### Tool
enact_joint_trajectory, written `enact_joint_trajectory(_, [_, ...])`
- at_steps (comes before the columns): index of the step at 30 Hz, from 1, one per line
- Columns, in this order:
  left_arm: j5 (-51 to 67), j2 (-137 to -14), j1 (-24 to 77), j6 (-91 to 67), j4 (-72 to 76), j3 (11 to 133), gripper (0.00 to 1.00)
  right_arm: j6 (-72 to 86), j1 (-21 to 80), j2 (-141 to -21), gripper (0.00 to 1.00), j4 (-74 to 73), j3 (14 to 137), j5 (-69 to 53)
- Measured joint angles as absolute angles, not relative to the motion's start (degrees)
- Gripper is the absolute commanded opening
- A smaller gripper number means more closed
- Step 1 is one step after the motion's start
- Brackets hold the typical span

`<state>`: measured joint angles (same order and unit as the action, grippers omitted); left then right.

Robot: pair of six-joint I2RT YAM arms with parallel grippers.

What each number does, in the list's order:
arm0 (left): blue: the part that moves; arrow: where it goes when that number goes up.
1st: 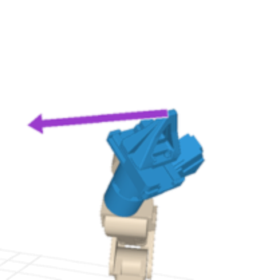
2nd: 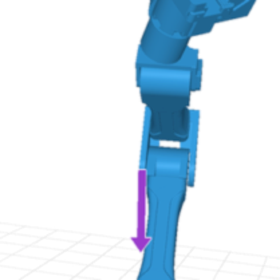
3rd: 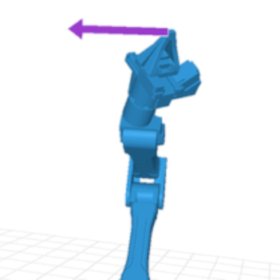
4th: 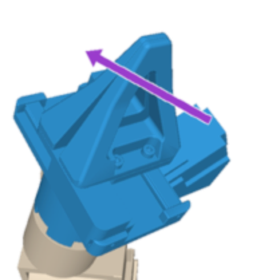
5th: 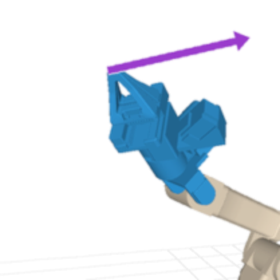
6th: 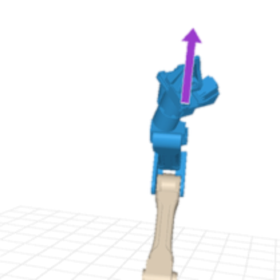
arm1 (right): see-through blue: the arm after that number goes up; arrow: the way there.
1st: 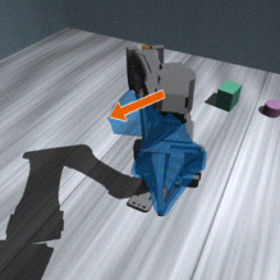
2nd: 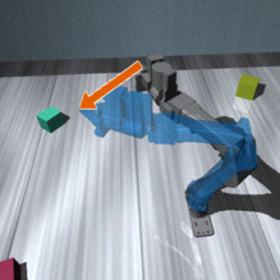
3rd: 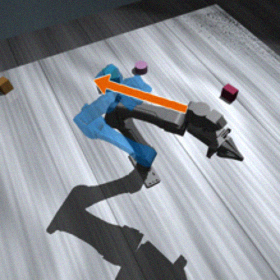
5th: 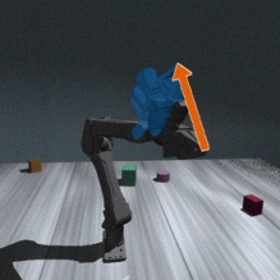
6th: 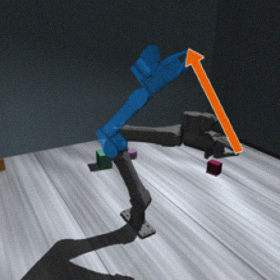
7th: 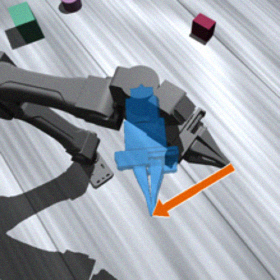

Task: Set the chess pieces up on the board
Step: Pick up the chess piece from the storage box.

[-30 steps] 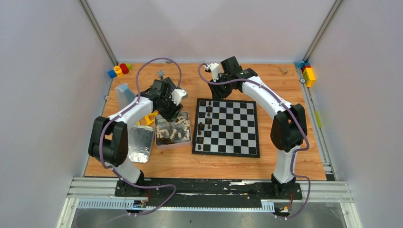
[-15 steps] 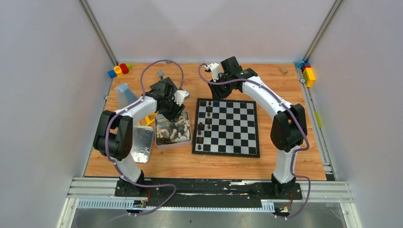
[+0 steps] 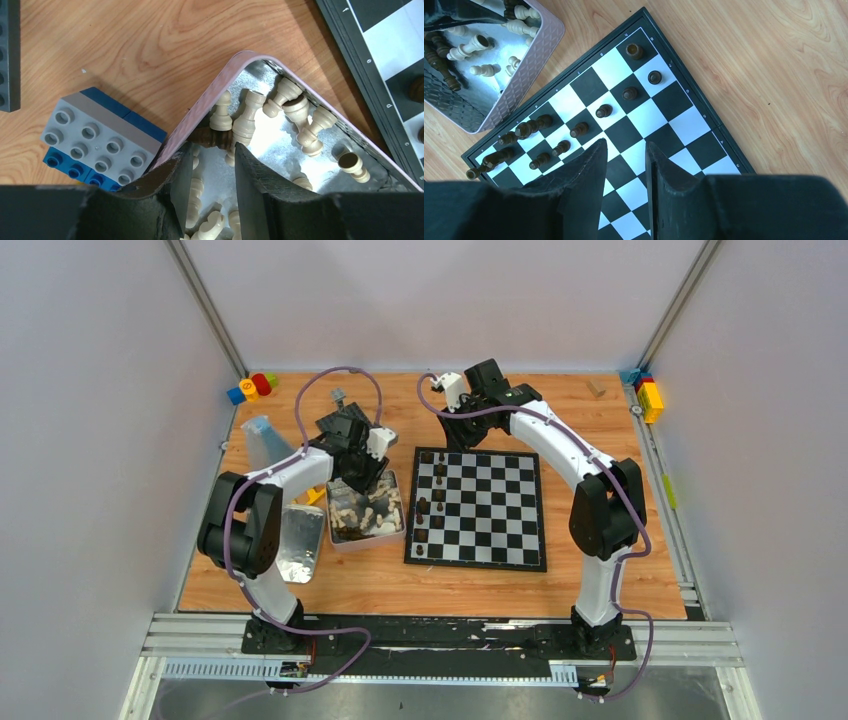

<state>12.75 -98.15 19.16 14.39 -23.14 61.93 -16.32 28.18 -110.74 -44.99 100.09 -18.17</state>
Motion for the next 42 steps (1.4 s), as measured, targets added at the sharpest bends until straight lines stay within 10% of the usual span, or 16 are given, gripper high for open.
enact_joint_trajectory(25, [9.4,-98.9,23.9,19.7,-30.5,61.5,0.35,-16.3,28.2,-110.7,0.34,-45.1,98.2,-18.9])
enact_joint_trajectory(42, [8.4,-92.1,23.9,23.0,-29.6,62.3,0.53,-16.3,28.2,-110.8,0.34,-45.2,98.2,-19.7])
